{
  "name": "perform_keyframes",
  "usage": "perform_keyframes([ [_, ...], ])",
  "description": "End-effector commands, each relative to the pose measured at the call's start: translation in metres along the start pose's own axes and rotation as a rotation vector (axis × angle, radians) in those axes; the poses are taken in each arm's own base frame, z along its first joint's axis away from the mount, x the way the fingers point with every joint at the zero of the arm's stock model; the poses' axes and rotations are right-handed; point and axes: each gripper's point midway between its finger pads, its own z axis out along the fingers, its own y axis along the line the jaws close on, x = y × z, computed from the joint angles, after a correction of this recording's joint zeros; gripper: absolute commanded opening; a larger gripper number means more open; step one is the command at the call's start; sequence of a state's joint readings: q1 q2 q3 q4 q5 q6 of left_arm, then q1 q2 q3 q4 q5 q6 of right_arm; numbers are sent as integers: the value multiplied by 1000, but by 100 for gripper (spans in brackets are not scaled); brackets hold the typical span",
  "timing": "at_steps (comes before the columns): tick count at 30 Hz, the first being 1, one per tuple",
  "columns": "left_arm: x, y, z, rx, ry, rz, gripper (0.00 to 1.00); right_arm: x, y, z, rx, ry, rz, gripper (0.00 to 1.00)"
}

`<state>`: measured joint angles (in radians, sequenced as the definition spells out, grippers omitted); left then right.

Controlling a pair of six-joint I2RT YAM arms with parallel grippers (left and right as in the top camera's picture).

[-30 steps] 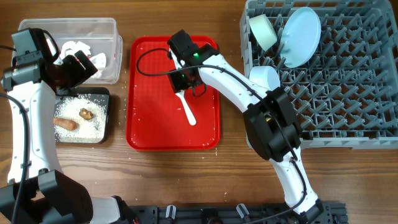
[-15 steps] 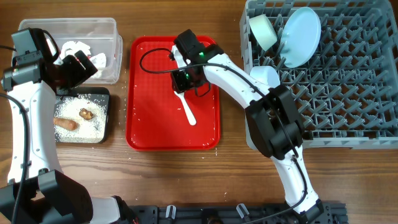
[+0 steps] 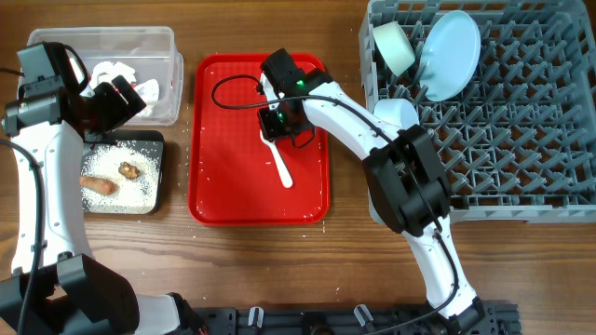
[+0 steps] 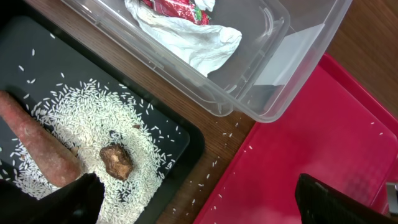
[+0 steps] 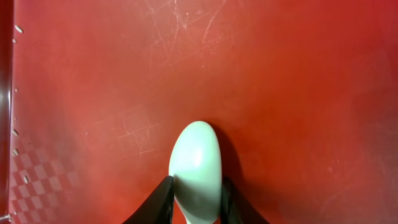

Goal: Sort waste into correct bins and load items into the dishwasher rack

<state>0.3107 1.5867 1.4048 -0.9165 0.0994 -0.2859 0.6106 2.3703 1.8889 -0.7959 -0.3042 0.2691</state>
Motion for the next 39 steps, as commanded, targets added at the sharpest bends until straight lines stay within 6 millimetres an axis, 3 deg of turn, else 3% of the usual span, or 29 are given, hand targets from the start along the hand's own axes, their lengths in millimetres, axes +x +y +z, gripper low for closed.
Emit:
perform_keyframes([
  [1,-5,1,-4,0,-18,5,100,8,-9,13,17,30,36,20],
  [4,-5,1,-4,0,-18,5,100,7,-8,12,16,28,40,4],
  [9,-5,1,-4,0,-17,5,100,-1,0,1,-1,20,39,4],
  [13,-5,1,-4,0,-17,5,100,-13,-2,-38,40,-8,42,4],
  [15,-5,1,-4,0,-17,5,100,-23,-1,-74,47,-63,43,4],
  [17,-5,1,-4,0,-17,5,100,-37,-1,-132,37,-163,29,4],
  [21,-5,1,-4,0,-18,5,100,-46,-38,-248,119,-373,105,4],
  [22,-5,1,-4,0,-17,5,100,-42,-57,-285,154,-435,153,4],
  [24,-5,1,-4,0,-18,5,100,-30,-89,-327,219,-507,288,4],
  [27,-5,1,-4,0,-18,5,100,13,-173,-388,422,-627,743,4],
  [29,-5,1,-4,0,-17,5,100,51,-218,-402,524,-643,1054,4],
  [32,-5,1,-4,0,-17,5,100,106,-265,-395,642,-612,1422,4],
  [36,-5,1,-4,0,-17,5,100,140,-293,-367,683,-547,1587,4],
  [39,-5,1,-4,0,-17,5,100,149,-307,-337,693,-512,1603,4],
])
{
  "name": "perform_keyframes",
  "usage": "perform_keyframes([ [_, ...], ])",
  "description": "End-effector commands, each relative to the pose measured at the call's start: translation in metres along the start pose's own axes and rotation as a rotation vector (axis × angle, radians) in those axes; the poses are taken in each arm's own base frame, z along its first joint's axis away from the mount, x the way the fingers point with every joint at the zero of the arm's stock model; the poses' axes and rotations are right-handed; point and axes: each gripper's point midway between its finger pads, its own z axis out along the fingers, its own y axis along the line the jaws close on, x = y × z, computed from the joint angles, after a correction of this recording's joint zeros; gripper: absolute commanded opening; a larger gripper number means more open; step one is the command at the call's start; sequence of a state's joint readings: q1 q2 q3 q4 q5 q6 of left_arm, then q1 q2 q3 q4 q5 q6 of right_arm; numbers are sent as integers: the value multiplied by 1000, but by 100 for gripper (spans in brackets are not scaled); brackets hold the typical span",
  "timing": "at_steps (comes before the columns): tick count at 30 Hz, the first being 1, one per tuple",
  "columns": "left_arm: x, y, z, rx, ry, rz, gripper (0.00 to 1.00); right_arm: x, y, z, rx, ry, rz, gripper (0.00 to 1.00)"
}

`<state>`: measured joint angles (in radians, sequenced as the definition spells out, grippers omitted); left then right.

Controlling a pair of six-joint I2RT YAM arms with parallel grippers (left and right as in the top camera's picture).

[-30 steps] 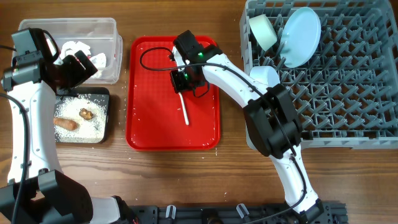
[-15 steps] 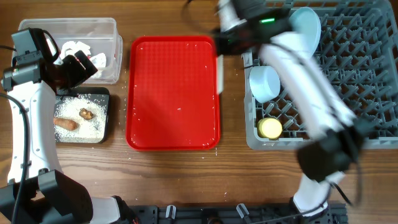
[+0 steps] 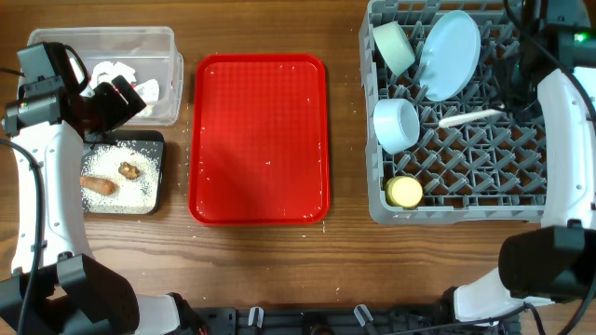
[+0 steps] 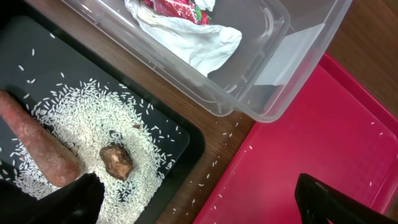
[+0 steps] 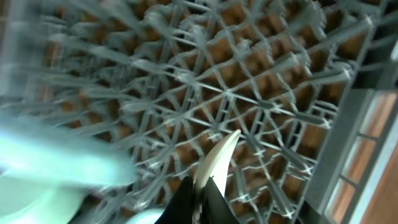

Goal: Sort waste into correct bins and load items into the dishwasher rack

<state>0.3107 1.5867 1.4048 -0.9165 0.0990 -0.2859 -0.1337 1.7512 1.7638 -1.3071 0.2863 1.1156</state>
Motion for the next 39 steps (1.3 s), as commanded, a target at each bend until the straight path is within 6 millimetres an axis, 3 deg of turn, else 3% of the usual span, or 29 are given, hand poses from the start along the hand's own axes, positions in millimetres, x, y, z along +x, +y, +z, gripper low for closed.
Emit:
perform_keyframes([
  [1,-5,1,-4,1,-17,5,100,8,-10,34,60,-5,56,4],
  [4,-5,1,-4,1,-17,5,100,22,-12,62,55,13,55,4],
  [7,-5,1,-4,1,-17,5,100,31,-14,77,50,31,53,4],
  [8,-5,1,-4,0,-17,5,100,33,-13,77,49,40,50,28],
  [9,-5,1,-4,1,-17,5,100,32,-13,77,48,39,48,61],
  [13,-5,1,-4,1,-17,5,100,35,-5,75,5,60,-53,65],
  [14,-5,1,-4,0,-17,5,100,36,-5,71,-10,68,-78,74],
  [16,-5,1,-4,1,-17,5,100,35,-5,53,-52,72,-87,80],
  [20,-5,1,-4,1,-17,5,100,37,5,-19,-296,70,-189,83],
  [21,-5,1,-4,0,-17,5,100,48,14,-44,-417,99,-292,100],
  [25,-5,1,-4,1,-17,5,100,121,34,-136,-888,323,-634,100],
  [26,-5,1,-4,0,-17,5,100,148,37,-165,-1049,379,-787,100],
  [28,-5,1,-4,1,-17,5,100,197,28,-206,-1259,492,-1013,100],
  [30,-5,1,-4,1,-17,5,100,229,21,-212,-1232,559,-1071,100],
  [32,-5,1,-4,0,-17,5,100,241,25,-196,-1102,502,-1068,100],
  [35,-5,1,-4,1,-18,5,100,237,31,-177,-981,428,-1009,100],
  [39,-5,1,-4,1,-17,5,100,230,34,-170,-943,387,-981,100],
])
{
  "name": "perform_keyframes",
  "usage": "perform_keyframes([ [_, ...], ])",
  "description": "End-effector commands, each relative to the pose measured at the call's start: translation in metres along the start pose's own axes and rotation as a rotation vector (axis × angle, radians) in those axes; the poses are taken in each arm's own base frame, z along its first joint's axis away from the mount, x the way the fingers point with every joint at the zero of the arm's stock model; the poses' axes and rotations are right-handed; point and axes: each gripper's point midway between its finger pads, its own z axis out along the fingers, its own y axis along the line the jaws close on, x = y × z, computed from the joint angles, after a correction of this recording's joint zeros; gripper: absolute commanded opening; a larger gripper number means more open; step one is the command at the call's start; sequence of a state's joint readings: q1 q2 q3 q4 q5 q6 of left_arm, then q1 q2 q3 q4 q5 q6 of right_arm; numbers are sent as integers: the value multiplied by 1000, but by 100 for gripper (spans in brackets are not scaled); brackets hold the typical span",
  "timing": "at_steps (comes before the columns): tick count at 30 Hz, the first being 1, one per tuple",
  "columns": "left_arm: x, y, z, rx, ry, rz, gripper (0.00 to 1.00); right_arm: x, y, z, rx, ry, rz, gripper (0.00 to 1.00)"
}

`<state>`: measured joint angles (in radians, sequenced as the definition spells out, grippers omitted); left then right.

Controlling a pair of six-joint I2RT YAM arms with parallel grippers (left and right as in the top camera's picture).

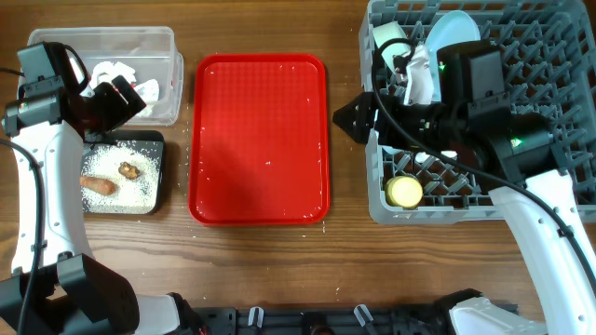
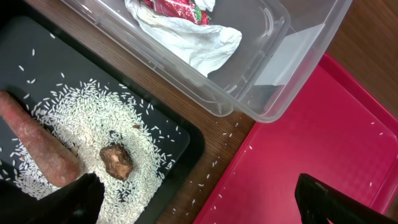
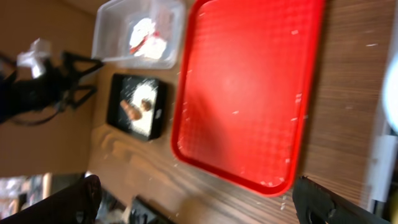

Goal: Sort waste into correct bins and load items into the dishwasher rack

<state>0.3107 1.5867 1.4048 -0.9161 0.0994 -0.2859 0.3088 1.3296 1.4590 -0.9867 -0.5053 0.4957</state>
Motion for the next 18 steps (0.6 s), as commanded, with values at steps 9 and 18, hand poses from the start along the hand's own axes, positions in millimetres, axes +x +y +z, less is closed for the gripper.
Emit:
perform_keyframes([
  [9,-5,1,-4,0,-17,5,100,-24,-18,3,109,-133,-279,100],
  [18,-5,1,-4,0,-17,5,100,8,-46,-24,55,-578,-606,100],
])
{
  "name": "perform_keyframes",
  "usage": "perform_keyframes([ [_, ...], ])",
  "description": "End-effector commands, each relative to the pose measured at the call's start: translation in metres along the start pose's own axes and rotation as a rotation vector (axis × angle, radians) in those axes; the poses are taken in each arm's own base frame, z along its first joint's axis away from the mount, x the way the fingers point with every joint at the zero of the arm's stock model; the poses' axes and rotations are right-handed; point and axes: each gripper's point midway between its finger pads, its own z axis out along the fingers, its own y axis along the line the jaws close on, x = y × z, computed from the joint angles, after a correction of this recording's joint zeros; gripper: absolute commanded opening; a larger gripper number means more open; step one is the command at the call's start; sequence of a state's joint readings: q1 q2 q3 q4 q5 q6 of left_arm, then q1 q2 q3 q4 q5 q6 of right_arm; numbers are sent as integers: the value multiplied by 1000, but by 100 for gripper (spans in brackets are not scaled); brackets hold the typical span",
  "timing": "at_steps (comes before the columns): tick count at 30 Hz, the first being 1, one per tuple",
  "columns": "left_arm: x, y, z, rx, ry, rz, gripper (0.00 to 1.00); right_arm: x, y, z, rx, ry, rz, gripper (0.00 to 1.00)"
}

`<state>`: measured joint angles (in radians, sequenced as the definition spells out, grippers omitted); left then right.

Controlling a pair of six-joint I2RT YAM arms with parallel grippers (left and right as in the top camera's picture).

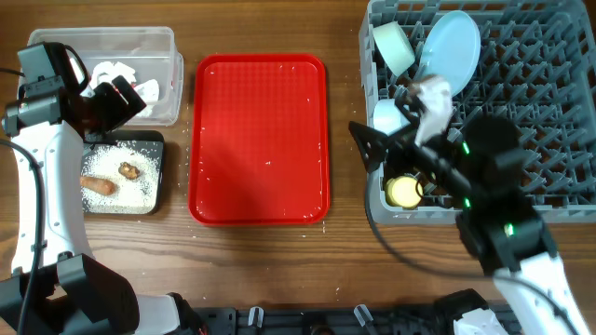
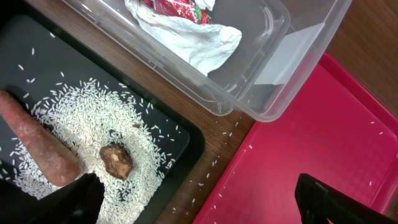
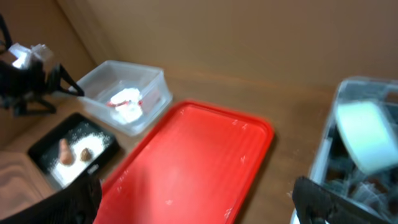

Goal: Sort waste into correct bins and load items into the dishwasher rack

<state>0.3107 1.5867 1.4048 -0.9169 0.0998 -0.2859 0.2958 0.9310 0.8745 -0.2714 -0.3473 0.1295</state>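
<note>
The red tray (image 1: 259, 140) lies bare except for rice grains, also as the red tray (image 3: 199, 162). In the grey dish rack (image 1: 549, 140) stand a pale bowl (image 1: 394, 46), a blue plate (image 1: 449, 51), a white cup (image 1: 386, 116) and a yellow item (image 1: 403, 193). My right arm covers the rack's middle, and no spoon shows. My right gripper (image 1: 363, 144) hangs open and empty at the rack's left edge, high above the table (image 3: 199, 205). My left gripper (image 1: 126, 98) is open and empty (image 2: 199, 208) between the waste bins.
A clear bin (image 1: 102, 42) holds white paper (image 2: 193, 37) and a red wrapper (image 2: 177, 7). A black tray (image 1: 154, 186) below it holds rice, a carrot-like piece (image 2: 37, 149) and a brown lump (image 2: 116, 160). Rice grains lie scattered on the wood.
My right arm has moved from over the rack's left part toward the table's front, and its camera now looks across the tray instead of down. It stays open. The left arm has not moved.
My right gripper was shut on a white spoon lying on the red tray. Then it held the spoon over the rack's right part, and the tray was bare. Later it was open and empty at the rack's left edge, as it is now. The left gripper stayed open throughout.
</note>
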Motion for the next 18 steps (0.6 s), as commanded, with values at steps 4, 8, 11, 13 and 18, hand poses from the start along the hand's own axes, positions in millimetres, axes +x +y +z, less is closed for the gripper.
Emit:
perform_keyframes([
  [4,-5,1,-4,0,-18,5,100,66,-31,-38,115,-132,-71,100],
  [8,-5,1,-4,0,-18,5,100,98,-46,-52,197,-190,-78,100],
  [11,-5,1,-4,0,-18,5,100,113,-60,-56,263,-218,-77,100],
  [13,-5,1,-4,0,-18,5,100,115,-70,-60,321,-266,-85,100],
  [18,-5,1,-4,0,-18,5,100,133,-77,-61,350,-297,-89,100],
])
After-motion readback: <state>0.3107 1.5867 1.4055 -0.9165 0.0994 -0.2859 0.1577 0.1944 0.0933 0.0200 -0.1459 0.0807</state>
